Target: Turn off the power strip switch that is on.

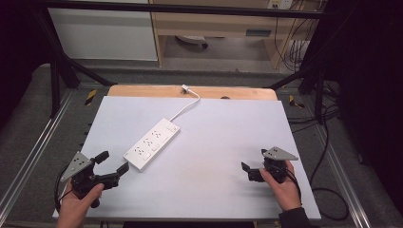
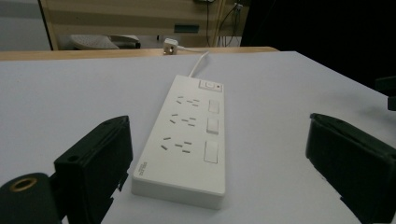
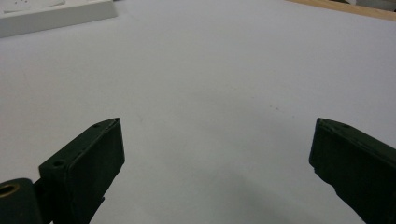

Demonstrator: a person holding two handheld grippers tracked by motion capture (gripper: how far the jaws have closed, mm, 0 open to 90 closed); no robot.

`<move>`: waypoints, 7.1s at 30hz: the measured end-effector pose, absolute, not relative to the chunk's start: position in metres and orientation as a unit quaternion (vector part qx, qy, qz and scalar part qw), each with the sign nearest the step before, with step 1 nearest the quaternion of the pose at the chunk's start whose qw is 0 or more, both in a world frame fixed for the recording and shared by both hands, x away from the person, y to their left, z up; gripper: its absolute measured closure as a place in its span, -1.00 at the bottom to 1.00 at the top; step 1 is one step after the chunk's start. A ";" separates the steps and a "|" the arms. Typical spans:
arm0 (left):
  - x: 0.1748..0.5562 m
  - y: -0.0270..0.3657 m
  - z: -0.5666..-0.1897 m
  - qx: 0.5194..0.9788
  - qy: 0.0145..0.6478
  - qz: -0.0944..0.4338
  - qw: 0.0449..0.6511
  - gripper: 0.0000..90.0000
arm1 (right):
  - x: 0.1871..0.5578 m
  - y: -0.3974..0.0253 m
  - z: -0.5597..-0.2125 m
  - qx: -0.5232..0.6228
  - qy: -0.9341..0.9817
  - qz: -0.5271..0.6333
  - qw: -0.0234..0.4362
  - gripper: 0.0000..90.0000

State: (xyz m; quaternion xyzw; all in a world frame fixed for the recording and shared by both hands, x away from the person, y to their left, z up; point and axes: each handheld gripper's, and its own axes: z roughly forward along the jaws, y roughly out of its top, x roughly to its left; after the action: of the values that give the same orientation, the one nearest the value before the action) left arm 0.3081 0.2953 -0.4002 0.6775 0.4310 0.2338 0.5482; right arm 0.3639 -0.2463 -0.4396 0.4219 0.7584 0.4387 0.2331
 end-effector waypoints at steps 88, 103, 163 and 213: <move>0.389 0.208 -0.354 0.766 0.405 0.193 0.460 -0.84 | 0.363 -0.244 -0.438 0.420 0.755 0.451 0.223 -0.94; 0.402 0.202 -0.363 0.770 0.405 0.161 0.465 -0.29 | 0.363 -0.245 -0.438 0.416 0.757 0.452 0.224 -0.94; 0.426 0.220 -0.409 0.797 0.430 0.131 0.402 1.00 | 0.362 -0.248 -0.436 0.415 0.757 0.451 0.227 -0.94; 0.432 0.216 -0.426 0.804 0.437 0.126 0.384 1.00 | 0.362 -0.248 -0.437 0.413 0.760 0.449 0.223 -0.94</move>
State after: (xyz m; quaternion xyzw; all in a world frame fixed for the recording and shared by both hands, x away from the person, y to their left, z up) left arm 0.4317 0.2164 -0.4264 0.8038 0.4368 0.1263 0.3836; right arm 0.3624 -0.2475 -0.4368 0.4129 0.7603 0.4492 0.2228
